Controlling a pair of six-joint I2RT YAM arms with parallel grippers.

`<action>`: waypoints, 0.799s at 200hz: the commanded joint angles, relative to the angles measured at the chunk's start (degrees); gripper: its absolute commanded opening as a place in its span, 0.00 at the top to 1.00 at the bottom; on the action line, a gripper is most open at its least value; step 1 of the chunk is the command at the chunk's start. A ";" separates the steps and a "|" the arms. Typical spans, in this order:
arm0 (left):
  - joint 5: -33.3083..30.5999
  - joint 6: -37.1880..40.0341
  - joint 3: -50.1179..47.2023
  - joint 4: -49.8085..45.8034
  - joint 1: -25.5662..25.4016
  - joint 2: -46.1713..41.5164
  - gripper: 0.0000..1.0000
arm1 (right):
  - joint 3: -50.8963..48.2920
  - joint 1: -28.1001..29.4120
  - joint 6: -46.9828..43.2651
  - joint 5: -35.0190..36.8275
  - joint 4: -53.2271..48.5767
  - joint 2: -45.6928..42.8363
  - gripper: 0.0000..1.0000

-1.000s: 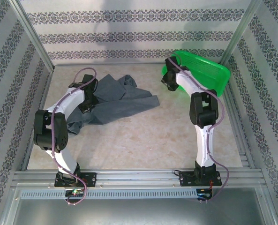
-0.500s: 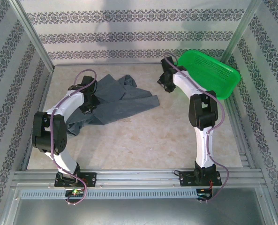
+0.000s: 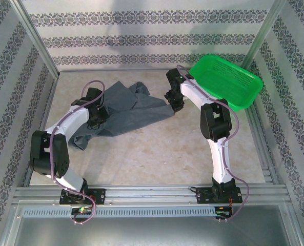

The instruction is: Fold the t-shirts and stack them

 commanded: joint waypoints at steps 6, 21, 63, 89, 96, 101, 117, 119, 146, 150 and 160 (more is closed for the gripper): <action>1.77 2.42 -1.60 2.26 0.04 -2.71 1.00 | 5.78 -0.37 5.13 -0.54 -3.06 4.38 0.41; 2.01 2.92 -2.19 2.29 0.06 -3.42 1.00 | 8.73 -0.26 5.86 -0.91 -4.98 6.30 0.40; 1.68 3.23 -3.29 2.56 0.09 -5.41 1.00 | 9.03 0.09 7.44 -1.60 -7.26 8.23 0.43; 1.29 3.29 -3.47 2.76 0.02 -6.50 1.00 | 8.34 -0.41 7.28 -0.82 -6.23 8.36 0.60; 1.06 3.34 -3.47 2.68 0.03 -6.73 1.00 | 8.68 -0.52 6.88 -0.82 -6.43 8.50 0.68; 0.78 3.39 -3.39 2.65 0.02 -6.77 1.00 | 9.07 -0.49 6.43 -0.49 -6.73 8.35 0.78; 0.37 3.34 -2.89 2.22 0.10 -6.74 1.00 | 10.00 -0.29 4.09 2.99 -7.05 6.48 0.99; 0.32 3.34 -2.76 2.21 0.10 -6.77 1.00 | 10.10 -0.28 3.75 3.45 -7.07 6.10 1.00; 0.16 2.10 -0.66 3.01 1.48 -5.66 1.00 | 12.56 -0.63 -1.20 7.27 -6.18 2.86 1.00; 0.41 1.86 -0.12 3.31 1.91 -5.28 1.00 | 13.04 -0.74 -2.00 7.60 -5.73 2.46 1.00; 1.07 1.14 1.97 4.49 3.55 -4.10 1.00 | 14.93 -1.11 -4.64 8.37 -4.28 1.81 1.00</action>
